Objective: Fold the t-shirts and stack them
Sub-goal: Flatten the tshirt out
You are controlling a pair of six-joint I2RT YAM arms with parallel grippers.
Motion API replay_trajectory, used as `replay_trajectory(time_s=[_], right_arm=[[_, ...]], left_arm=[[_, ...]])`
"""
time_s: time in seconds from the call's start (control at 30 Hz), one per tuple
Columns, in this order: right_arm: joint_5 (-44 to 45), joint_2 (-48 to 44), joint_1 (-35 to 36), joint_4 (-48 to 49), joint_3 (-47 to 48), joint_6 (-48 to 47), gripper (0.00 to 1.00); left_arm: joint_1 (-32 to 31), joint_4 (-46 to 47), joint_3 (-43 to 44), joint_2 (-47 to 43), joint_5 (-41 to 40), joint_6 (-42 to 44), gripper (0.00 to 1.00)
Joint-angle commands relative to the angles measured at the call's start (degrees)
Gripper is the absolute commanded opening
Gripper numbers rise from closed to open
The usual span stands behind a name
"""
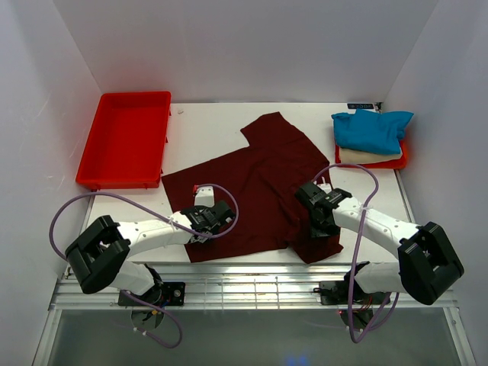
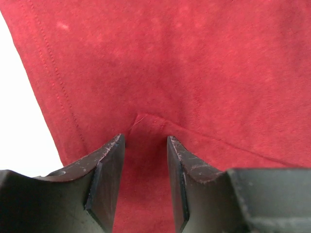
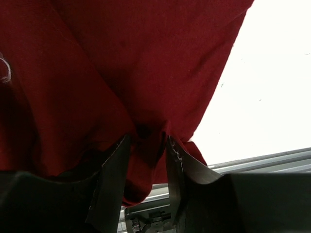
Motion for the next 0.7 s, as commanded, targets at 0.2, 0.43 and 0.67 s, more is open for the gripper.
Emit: replay_trajectory(time_s=[0.2, 0.43, 0.67], right_arm=[[-0.8, 0.7, -0.3, 0.4, -0.4, 0.6, 0.38], [-1.7, 1.8, -0.3, 0.2, 0.1, 0.6, 0.10], [-0.9, -1.0, -0.3, -9.2, 5.7, 1.2, 0.08]], left_arm=[[0.3, 4.8, 2.4, -1.4, -1.4, 2.6, 0.51], [0.3, 4.3, 1.7, -1.1, -1.9, 2.4, 0.32], [0.3, 0.1, 1.6, -1.9, 0.3, 0.4, 0.00]])
